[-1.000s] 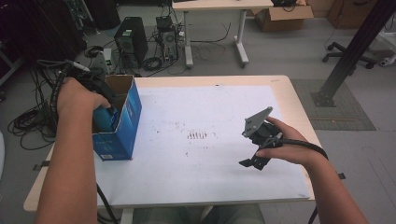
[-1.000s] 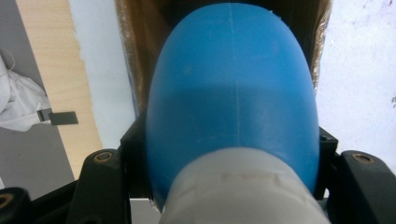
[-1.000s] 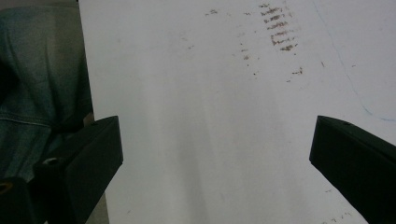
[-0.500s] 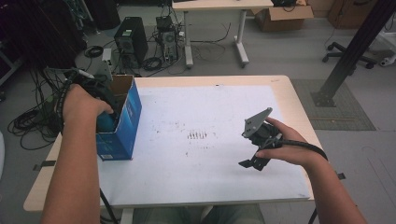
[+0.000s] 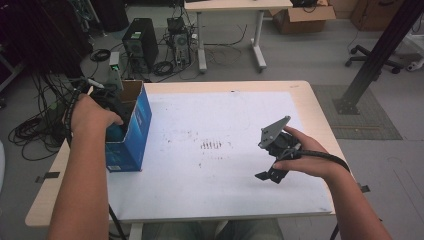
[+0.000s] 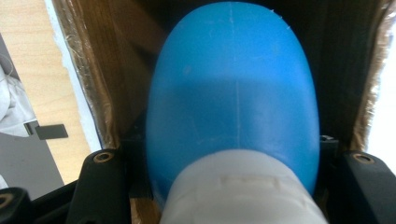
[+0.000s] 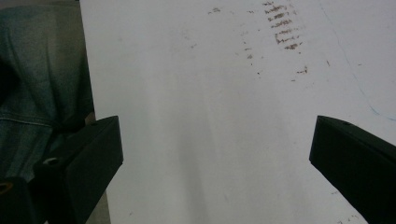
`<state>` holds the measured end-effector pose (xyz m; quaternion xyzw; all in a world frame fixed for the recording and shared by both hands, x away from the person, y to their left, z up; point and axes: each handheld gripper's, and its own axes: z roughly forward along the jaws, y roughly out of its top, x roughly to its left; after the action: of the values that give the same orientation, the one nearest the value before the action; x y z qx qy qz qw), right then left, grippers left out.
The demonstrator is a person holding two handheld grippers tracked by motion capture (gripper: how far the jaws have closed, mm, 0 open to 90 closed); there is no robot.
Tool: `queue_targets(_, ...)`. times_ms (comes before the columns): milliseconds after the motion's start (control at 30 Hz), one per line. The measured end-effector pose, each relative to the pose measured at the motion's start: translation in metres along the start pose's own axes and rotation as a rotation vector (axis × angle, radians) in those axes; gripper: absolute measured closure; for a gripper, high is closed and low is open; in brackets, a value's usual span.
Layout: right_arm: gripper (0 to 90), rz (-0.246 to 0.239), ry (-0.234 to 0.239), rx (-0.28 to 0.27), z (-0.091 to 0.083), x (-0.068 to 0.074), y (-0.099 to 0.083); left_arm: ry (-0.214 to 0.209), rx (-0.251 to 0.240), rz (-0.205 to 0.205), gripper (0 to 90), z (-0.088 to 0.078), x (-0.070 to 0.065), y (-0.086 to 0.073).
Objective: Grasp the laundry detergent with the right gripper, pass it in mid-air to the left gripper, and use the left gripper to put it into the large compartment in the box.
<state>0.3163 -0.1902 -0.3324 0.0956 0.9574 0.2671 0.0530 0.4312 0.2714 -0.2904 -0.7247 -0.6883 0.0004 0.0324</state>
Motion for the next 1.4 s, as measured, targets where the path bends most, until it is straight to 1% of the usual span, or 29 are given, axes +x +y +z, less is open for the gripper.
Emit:
queue_targets(267, 2.7, 0.0, -0.001, 0.0, 0.001, 0.0, 0.001, -0.003, 0.013, 0.0, 38.6, 0.011, 0.001, 0.001)
queue_targets(333, 2.7, -0.002, -0.002, -0.001, 0.002, 0.001, 0.002, -0.004, 0.002, 0.002, 38.6, 0.011, 0.001, 0.001)
queue_targets(600, 2.8, 0.001, -0.001, -0.003, 0.0, 0.002, 0.001, -0.008, 0.013, 0.002, 38.5, 0.012, 0.002, 0.0)
queue_targets(633, 2.7, 0.003, -0.003, -0.002, 0.0, 0.002, 0.001, -0.009, 0.008, -0.002, 38.5, 0.012, 0.002, 0.0)
queue_targets(767, 2.7, 0.004, -0.004, -0.003, -0.001, 0.002, 0.0, -0.012, 0.014, 0.003, 38.4, 0.012, 0.002, -0.001)
queue_targets(900, 2.7, 0.006, -0.002, -0.003, -0.002, 0.003, -0.001, -0.012, 0.016, 0.001, 38.3, 0.013, 0.001, -0.001)
queue_targets(1233, 2.8, 0.011, 0.002, -0.004, -0.002, 0.003, -0.006, -0.01, 0.012, 0.003, 38.1, 0.012, 0.0, -0.002)
queue_targets(1333, 2.8, 0.01, -0.002, -0.006, -0.002, 0.003, -0.006, -0.012, 0.011, 0.004, 37.9, 0.012, 0.0, -0.002)
queue_targets(1400, 2.7, 0.01, -0.002, -0.005, -0.002, 0.003, -0.006, -0.024, 0.008, 0.002, 37.4, 0.011, 0.0, -0.003)
